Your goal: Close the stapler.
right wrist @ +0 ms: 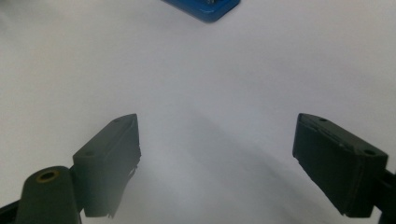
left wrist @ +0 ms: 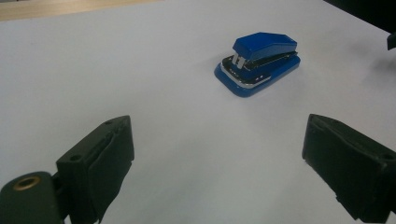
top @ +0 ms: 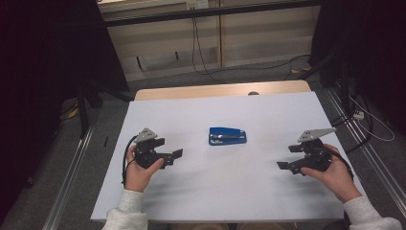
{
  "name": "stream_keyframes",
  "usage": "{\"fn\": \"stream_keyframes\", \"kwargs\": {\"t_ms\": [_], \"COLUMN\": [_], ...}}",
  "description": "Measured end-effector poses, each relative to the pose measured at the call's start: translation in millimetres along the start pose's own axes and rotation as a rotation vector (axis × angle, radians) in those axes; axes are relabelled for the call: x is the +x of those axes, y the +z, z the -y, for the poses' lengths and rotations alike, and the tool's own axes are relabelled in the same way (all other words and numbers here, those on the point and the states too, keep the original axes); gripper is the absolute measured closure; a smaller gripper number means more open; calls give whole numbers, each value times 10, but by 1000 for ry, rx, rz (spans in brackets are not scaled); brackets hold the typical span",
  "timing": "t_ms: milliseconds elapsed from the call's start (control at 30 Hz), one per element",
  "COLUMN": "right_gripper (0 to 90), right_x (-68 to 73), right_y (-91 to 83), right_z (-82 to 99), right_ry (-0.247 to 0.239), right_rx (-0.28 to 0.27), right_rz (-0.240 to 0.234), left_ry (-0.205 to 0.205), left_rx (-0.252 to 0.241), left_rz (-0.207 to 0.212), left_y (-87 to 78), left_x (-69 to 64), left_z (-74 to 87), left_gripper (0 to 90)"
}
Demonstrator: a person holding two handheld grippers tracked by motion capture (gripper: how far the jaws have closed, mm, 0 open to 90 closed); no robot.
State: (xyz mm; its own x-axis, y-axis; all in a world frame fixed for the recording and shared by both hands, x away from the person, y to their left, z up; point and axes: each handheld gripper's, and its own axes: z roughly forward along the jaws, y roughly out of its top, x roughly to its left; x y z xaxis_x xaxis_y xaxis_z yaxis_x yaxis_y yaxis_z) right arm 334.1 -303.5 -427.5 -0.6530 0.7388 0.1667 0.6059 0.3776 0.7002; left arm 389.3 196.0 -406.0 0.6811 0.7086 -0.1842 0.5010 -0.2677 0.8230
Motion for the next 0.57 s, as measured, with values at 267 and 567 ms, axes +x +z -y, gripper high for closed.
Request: {"fn": "stream_keyframes", "kwargs": {"t_ms": [267,567], "right_gripper": [142,142], "right_x": [15,14], "right_y": [-18,-17], "right_z": [18,25], "right_ry": [0,-2], "right_rx": [3,1], "right_rz": [2,0], "left_ry": [-1,-5], "left_rx": [7,-14], "left_rz": [-8,-17], "left_y": [-144,-272], "left_x": [71,117], "left_z": [87,156], "left_gripper": [89,80]}}
